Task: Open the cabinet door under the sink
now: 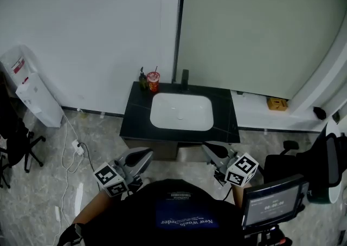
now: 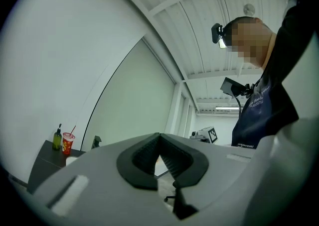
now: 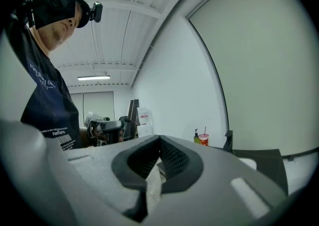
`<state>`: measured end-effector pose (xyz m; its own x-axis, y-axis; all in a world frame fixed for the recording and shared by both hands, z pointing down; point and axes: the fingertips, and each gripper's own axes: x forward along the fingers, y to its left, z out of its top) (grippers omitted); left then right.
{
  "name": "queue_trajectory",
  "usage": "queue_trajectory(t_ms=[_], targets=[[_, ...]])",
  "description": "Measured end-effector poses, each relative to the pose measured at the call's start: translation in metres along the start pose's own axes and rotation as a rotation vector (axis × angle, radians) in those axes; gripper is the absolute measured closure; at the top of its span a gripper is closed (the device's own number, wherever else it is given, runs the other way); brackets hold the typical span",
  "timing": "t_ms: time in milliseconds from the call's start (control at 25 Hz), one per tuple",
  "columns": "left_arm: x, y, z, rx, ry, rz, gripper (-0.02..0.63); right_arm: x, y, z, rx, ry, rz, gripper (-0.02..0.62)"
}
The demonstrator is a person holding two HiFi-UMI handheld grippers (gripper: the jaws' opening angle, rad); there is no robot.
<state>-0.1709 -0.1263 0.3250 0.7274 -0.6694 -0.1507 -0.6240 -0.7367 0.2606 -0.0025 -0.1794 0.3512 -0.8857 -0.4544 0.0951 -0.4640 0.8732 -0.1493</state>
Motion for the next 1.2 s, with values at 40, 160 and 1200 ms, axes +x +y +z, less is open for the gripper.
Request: queue_trajectory(t_ms=[40,160,1200], targets=[[0.002,0.012,0.001,0.001,0.008,-0.014,0.606,0.009,-0.004,0.003,-0.001,-0.004,-0.016,0.594],[0.009,0.050,0.015,0.001,0.016,-0.059,0.606,0.038,-0.016,0.016,0.006,-0.018,-0.056,0.594],[0.170,0.199,-0.091,0.002,0.262,0.046,0.606,0.108,-0.221,0.010,0.048,0.091,0.047,0.594]])
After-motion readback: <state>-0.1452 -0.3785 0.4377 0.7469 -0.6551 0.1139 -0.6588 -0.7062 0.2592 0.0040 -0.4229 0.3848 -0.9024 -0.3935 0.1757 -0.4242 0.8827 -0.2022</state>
